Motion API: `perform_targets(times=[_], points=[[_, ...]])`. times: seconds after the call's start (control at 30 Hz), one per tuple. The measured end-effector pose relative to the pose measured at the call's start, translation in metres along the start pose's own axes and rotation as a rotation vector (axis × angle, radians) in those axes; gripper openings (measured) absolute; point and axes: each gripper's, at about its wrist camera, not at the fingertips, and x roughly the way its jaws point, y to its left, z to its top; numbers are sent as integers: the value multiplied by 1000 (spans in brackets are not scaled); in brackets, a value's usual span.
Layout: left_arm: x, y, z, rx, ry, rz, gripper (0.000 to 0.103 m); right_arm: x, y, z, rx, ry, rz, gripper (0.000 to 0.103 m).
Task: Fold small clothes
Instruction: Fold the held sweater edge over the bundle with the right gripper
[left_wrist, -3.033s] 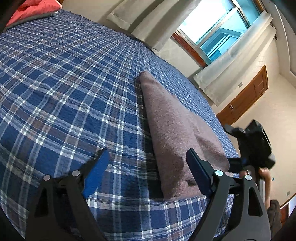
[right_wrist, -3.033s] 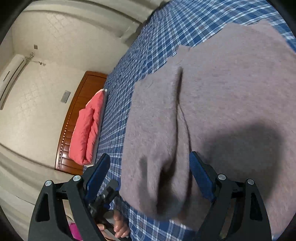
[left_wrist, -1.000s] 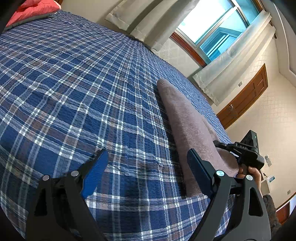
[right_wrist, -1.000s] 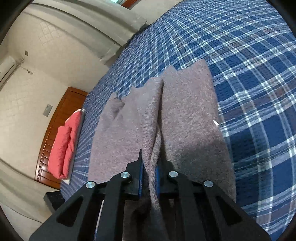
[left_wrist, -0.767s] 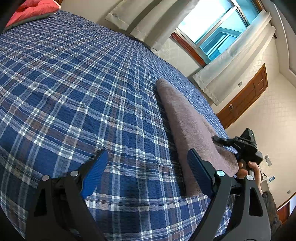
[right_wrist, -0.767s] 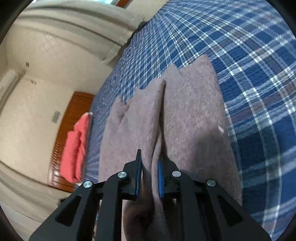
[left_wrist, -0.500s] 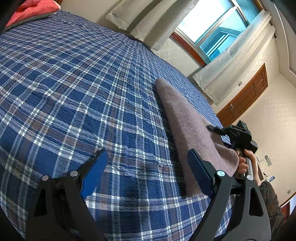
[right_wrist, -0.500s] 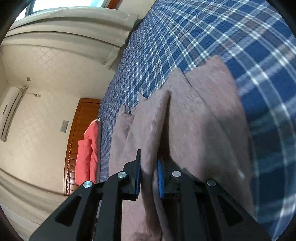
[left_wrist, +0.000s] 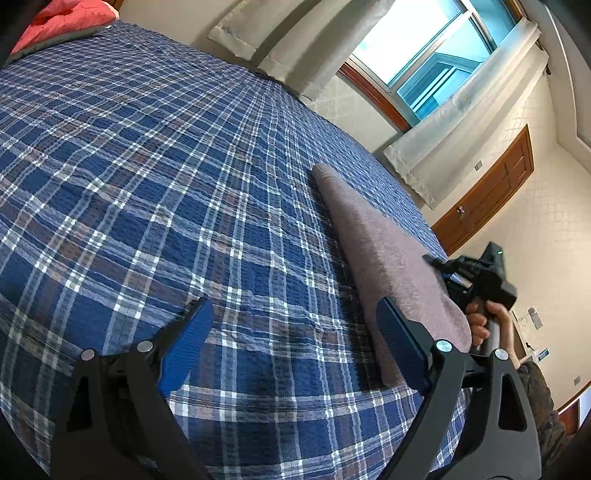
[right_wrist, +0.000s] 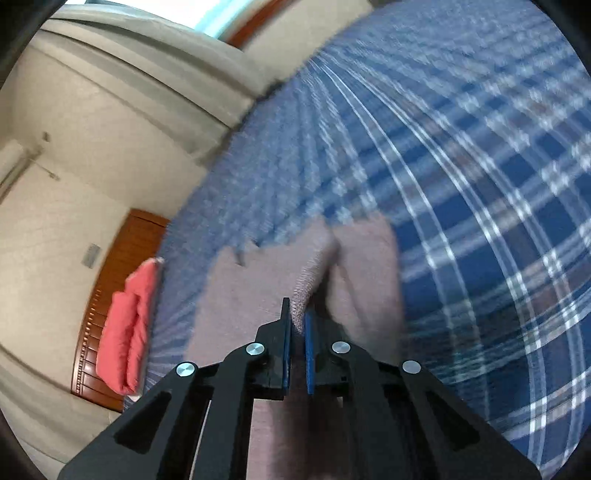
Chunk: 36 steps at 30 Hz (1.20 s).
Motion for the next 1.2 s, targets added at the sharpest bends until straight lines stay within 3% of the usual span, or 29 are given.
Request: perform_targets(times=[0.13, 0.2, 0.4, 0.53, 0.7, 1.0, 1.1, 1.2], points=[[0, 0, 1, 1, 1, 0, 89, -14, -10, -6, 101, -24, 96, 16], [0, 1, 1, 0, 0, -1, 89, -30, -14, -14, 134, -37, 134, 41], [0, 0, 0, 0, 0, -1, 89, -73, -13, -54, 91, -7, 141, 52], [0, 0, 1, 0, 0, -1, 89, -87, -13, -87, 75, 43, 138, 52], [0, 0, 0, -1, 0, -1, 89, -72, -8, -108, 49, 139, 103, 53], [0, 0, 0, -1, -1, -3, 89, -60, 6, -113, 46, 161, 117, 56], [0, 0, 0, -2, -1, -3, 89, -68, 0, -117, 80, 153, 49, 56], [0, 0, 0, -2, -1, -3, 89, -83, 0, -130, 109, 142, 39, 56]])
